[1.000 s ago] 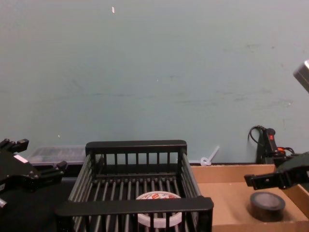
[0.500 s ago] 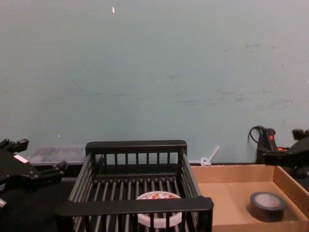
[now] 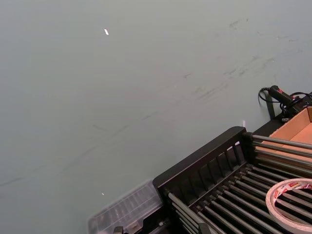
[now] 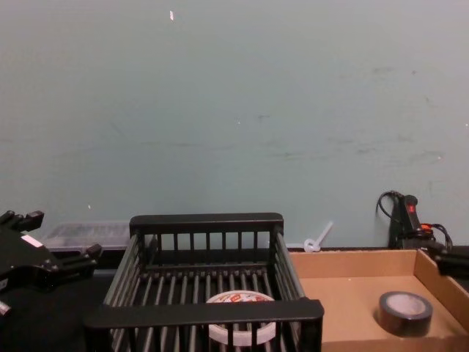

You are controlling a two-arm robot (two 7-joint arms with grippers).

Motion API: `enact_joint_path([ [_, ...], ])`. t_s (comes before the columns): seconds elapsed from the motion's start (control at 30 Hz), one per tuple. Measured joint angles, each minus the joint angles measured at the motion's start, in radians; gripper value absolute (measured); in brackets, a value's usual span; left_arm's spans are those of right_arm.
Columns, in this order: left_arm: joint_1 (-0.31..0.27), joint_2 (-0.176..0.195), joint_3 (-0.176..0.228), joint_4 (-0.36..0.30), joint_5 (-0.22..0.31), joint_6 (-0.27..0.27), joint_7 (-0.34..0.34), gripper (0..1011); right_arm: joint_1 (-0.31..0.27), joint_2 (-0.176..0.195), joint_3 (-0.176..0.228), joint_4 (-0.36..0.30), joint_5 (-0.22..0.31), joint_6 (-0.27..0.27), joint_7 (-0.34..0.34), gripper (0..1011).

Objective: Pick up the white tape and place it into the black box , Pick up the silver tape and place it into the brown box.

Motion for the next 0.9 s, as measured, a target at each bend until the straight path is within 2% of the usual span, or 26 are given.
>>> enact_joint_path([
  [0.27, 0.0, 0.0, 0.0, 0.0, 0.0, 0.0, 0.0, 1002, -0.051, -0.013, 0.031, -0.022, 0.016, 0.034, 0.022, 1002],
  [0.9, 0.0, 0.0, 0.0, 0.0, 0.0, 0.0, 0.0, 1002, -0.053, -0.015, 0.032, -0.021, 0.016, 0.034, 0.023, 1002],
])
